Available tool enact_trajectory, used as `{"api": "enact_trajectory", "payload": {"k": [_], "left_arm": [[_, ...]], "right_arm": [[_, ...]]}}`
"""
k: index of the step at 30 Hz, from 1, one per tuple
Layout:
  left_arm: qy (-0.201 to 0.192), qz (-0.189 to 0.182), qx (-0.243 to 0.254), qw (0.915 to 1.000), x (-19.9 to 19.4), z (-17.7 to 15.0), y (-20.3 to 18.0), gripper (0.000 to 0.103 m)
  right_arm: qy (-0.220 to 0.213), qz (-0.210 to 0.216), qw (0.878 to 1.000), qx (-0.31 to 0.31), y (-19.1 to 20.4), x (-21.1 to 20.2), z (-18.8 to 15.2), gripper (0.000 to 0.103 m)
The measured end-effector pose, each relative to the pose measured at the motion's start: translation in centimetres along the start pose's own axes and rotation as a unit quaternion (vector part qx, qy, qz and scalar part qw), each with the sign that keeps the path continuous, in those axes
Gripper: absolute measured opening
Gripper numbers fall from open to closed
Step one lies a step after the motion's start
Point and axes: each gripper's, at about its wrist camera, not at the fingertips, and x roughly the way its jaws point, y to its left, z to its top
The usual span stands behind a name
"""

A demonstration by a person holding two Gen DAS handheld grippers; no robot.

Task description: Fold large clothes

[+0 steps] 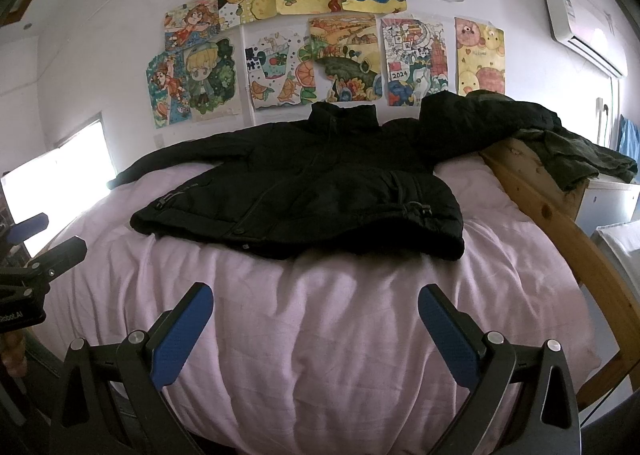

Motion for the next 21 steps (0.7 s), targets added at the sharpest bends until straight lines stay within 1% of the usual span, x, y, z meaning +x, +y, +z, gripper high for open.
{"api": "enact_trajectory", "payload": {"k": [21], "left_arm": [[-0.001,0.001,0.001,1.0,-0.01,-0.01,-0.02,0.101]], "right_arm": [[0.001,0.0,1.0,0.002,-0.11,-0.02,0.17,0.103]]}}
